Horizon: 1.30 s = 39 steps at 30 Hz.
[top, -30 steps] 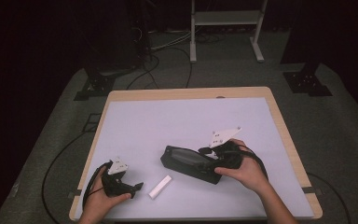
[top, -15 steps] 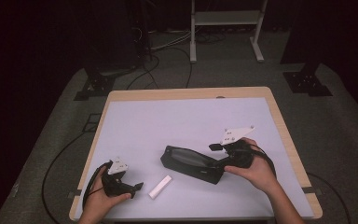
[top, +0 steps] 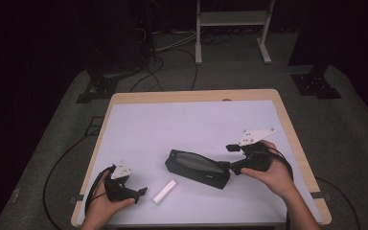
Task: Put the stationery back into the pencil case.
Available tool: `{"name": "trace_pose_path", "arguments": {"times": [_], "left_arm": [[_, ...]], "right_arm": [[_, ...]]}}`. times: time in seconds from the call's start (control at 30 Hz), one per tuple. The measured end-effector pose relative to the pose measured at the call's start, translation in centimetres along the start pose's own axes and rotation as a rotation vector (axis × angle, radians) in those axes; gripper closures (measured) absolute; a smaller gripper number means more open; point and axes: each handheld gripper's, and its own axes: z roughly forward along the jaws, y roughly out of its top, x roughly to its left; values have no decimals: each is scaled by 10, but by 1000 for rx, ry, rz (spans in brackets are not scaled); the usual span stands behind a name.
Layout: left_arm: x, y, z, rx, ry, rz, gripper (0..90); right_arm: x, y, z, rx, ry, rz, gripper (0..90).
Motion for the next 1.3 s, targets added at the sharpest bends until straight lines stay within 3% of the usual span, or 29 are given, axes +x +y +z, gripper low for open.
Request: {"name": "trace_pose_path", "arguments": {"times": [0.67,1.1,1.3], "left_arm": [[0,0,0,2,0,2,0],[0,0,0,4,1,3,0],[0,0,0,2,1,2,0]], "right_arm": [[-22,-34,-21,24,-133,66,162],[-39,-67,-31,46,-211,140,161],[-45,-80,-31,68,-220,157,161]]}}
